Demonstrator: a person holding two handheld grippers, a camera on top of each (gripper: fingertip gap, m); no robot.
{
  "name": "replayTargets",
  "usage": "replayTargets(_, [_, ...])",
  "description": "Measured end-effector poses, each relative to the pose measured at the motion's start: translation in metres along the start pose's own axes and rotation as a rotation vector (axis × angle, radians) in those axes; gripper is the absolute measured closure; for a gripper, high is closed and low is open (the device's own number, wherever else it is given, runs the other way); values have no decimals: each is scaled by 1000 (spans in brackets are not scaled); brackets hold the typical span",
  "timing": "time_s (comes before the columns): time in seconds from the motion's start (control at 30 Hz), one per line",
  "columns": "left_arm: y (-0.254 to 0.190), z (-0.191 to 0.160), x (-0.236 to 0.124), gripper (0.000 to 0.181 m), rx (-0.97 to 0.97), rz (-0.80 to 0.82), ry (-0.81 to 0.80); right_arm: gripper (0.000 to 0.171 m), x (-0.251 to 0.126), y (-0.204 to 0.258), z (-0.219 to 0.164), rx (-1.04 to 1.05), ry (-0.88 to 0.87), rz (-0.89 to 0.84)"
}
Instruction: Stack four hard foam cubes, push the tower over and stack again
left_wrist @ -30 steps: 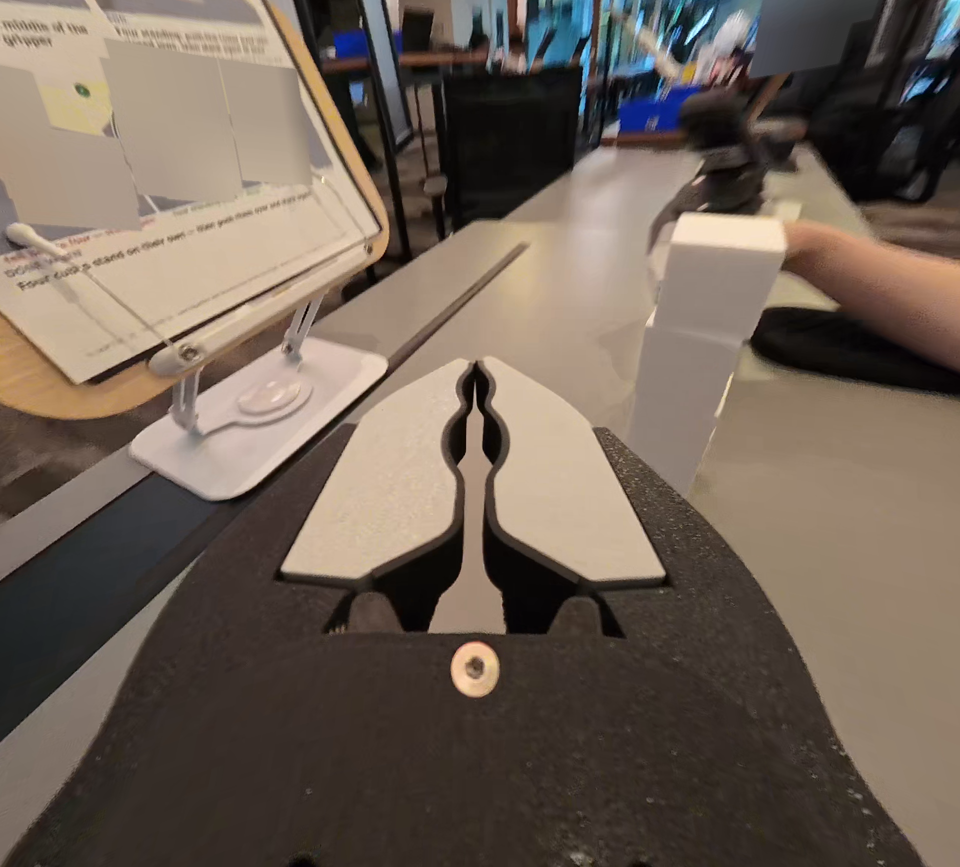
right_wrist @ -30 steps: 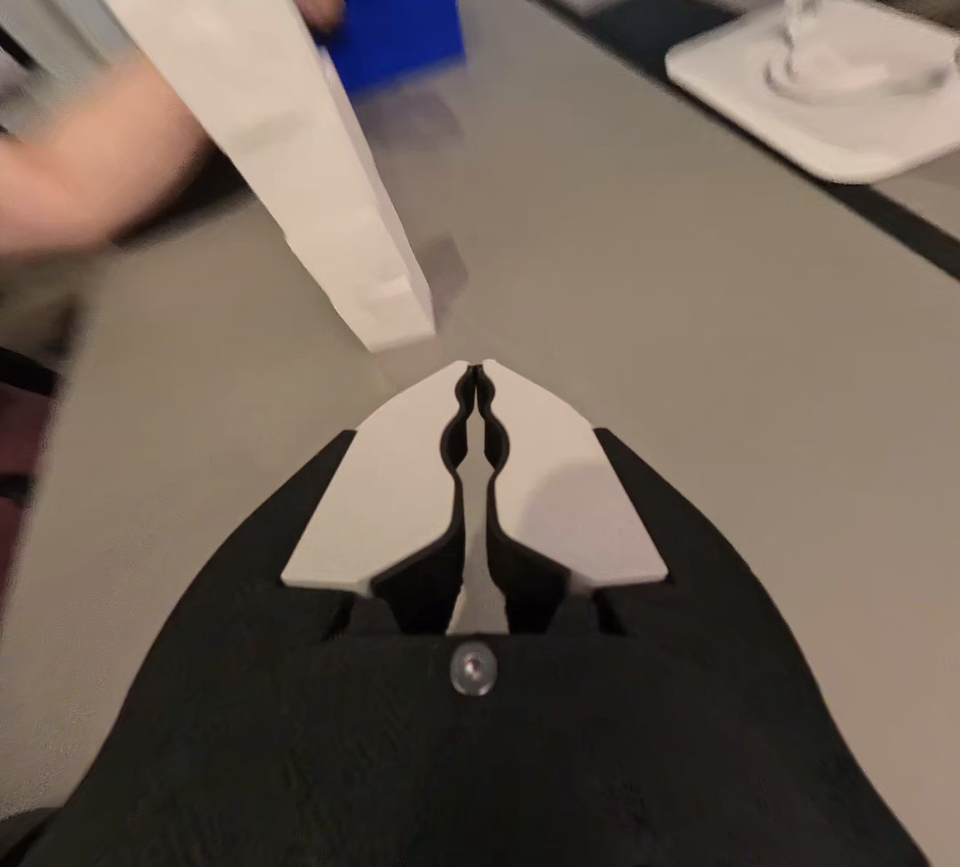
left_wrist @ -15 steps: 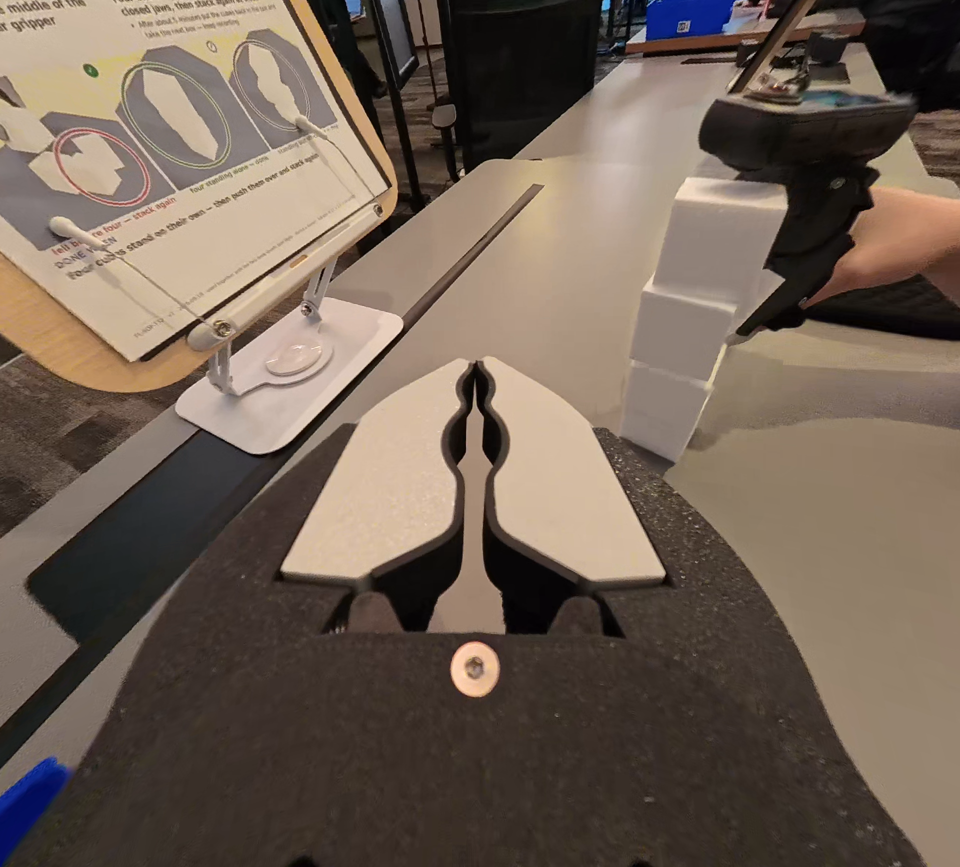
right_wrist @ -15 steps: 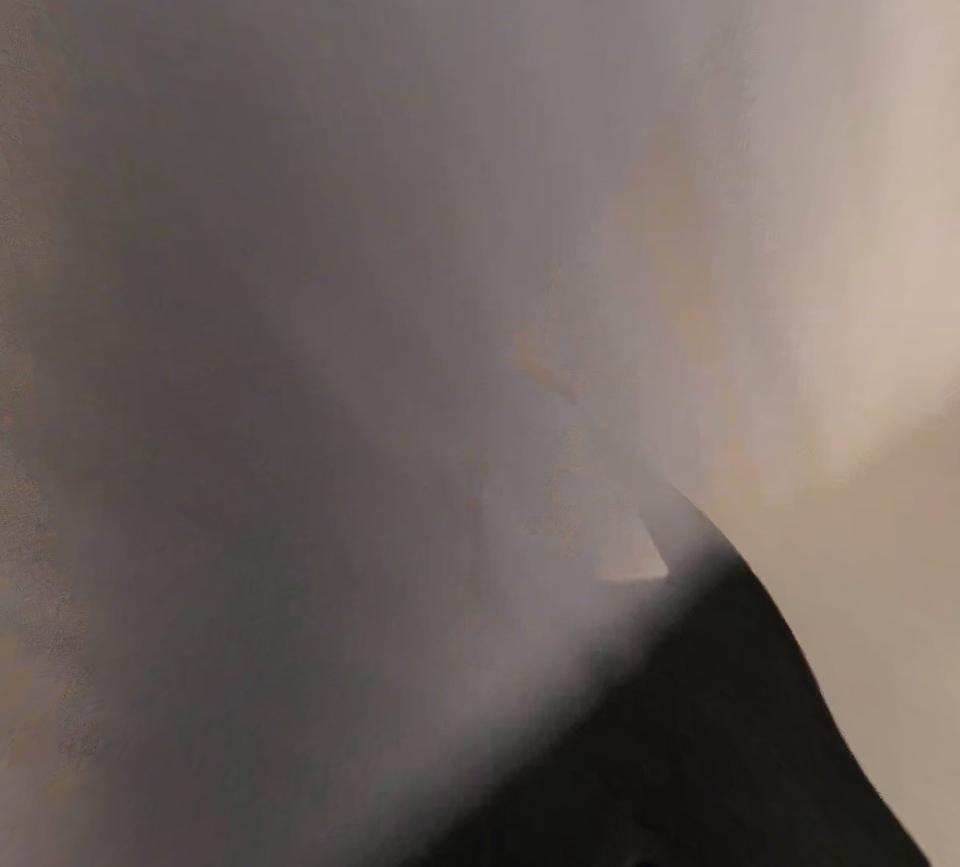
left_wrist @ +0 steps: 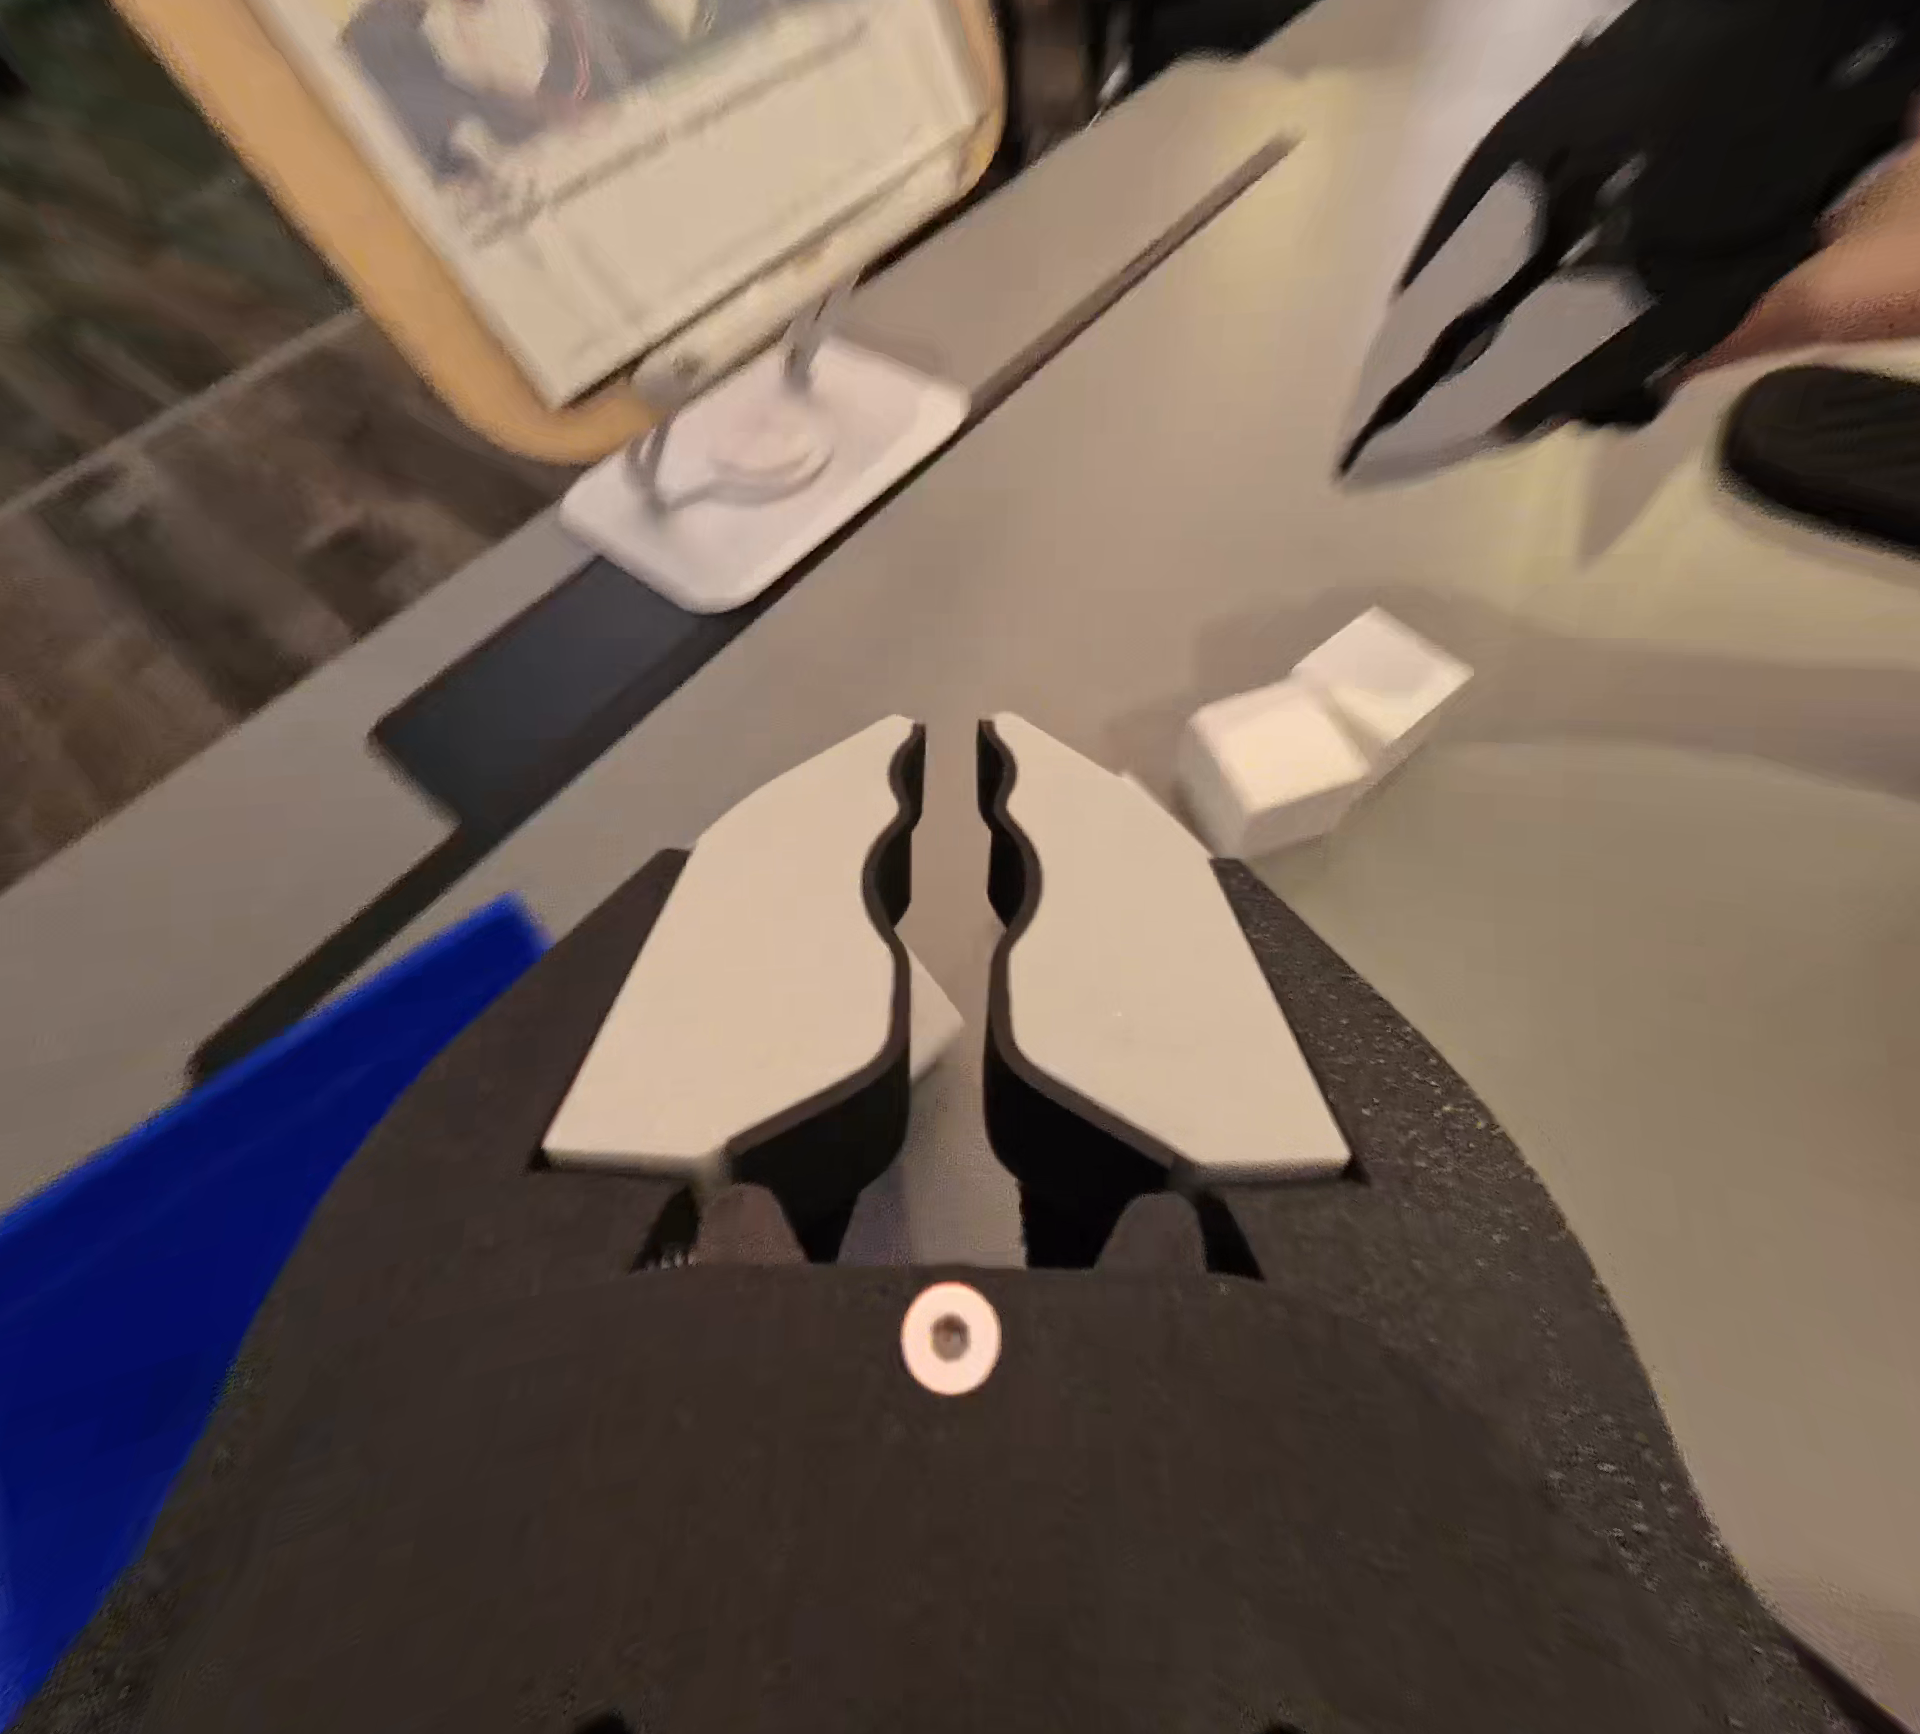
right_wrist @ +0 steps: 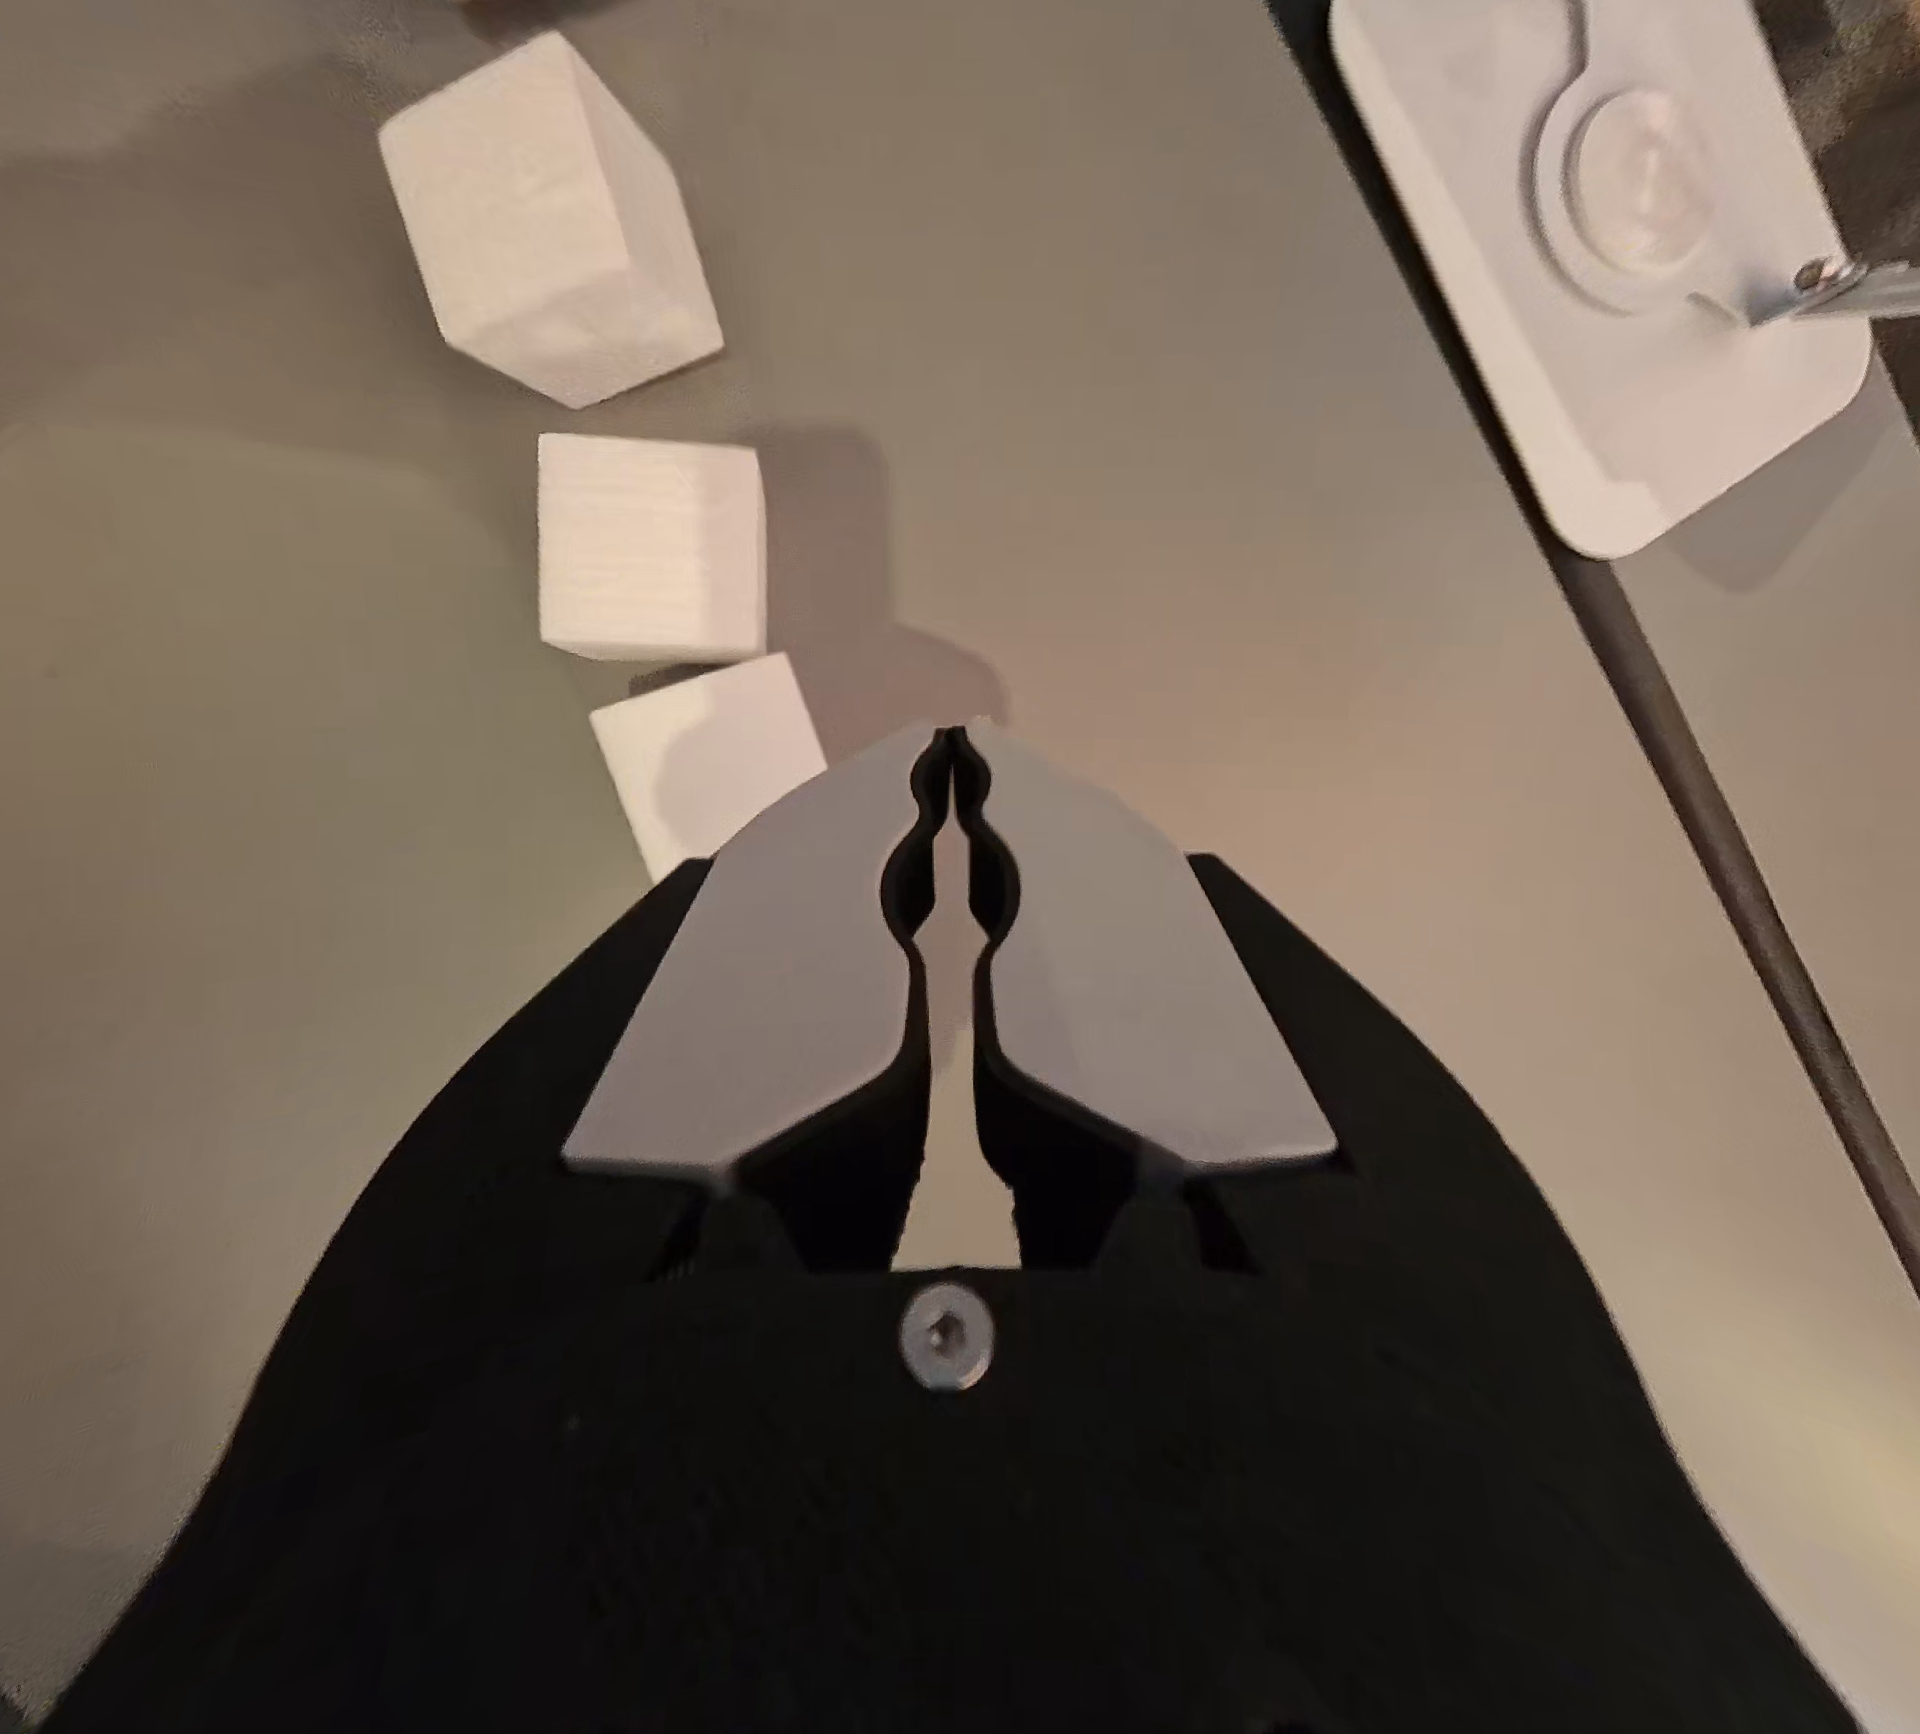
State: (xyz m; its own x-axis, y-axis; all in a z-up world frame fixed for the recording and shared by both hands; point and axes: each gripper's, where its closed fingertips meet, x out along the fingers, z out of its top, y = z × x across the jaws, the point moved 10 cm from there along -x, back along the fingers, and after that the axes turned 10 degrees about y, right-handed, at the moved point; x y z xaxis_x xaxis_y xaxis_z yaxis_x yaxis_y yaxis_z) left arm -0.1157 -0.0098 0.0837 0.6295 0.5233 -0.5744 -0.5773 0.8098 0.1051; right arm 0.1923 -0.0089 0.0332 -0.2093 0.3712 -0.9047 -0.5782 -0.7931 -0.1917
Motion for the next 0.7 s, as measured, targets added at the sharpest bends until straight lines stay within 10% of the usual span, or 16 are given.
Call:
replayTargets(0.3, [-9, -6, -47, 159, 56, 294, 125, 160, -4, -36, -20, -105, -158, 45])
replayTargets(0.7, [-16, -7, 39, 144, 303, 362, 431, 144, -9, -80, -86, -76, -289, 143])
